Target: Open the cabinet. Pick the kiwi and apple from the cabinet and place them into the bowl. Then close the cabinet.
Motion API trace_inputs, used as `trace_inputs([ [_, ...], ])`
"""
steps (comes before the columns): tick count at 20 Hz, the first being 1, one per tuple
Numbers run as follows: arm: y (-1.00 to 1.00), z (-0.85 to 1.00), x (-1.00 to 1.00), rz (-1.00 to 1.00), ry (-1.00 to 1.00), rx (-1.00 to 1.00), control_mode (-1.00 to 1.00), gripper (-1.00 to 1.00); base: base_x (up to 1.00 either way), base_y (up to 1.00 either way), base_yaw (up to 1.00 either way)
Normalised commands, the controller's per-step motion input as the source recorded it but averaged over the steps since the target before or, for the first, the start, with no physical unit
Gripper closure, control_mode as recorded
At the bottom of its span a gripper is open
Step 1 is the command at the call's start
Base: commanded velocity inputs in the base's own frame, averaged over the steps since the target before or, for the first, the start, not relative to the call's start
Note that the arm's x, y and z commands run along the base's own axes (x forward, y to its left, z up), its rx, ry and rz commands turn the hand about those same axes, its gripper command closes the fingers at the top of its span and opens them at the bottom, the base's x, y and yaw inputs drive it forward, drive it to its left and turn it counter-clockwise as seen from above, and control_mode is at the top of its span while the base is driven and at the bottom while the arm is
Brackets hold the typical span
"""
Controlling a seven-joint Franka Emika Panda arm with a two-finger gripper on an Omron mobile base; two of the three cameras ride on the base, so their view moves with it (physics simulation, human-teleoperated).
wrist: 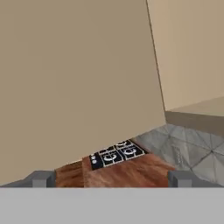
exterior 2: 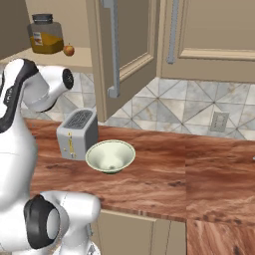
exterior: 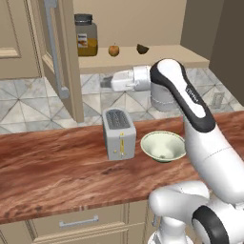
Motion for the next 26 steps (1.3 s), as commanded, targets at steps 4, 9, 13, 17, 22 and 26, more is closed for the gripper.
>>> trace_inputs([
  [4,-0.75,0.40,-0.11,-0.48,-0.03,0.00,-1.00,-1.00,0.00,0.00,0.00],
  [9,-0.58,0.64,0.00,-0.53,0.00,0.04,-1.00,-1.00,0.00,0.00,0.00],
  [13,-0.52,0.67,0.02,-0.35,0.10,0.11,-1.00,-1.00,0.00,0.00,0.00],
  [17,-0.29,0.36,0.19,-0.09,0.27,0.04,-1.00,-1.00,0.00,0.00,0.00],
  [22,-0.11,0.19,0.25,0.00,0.31,0.01,-1.00,-1.00,0.00,0.00,0.00],
  [26,0.00,0.00,0.07,-0.02,0.10,-0.08,-1.00,-1.00,0.00,0.00,0.00],
])
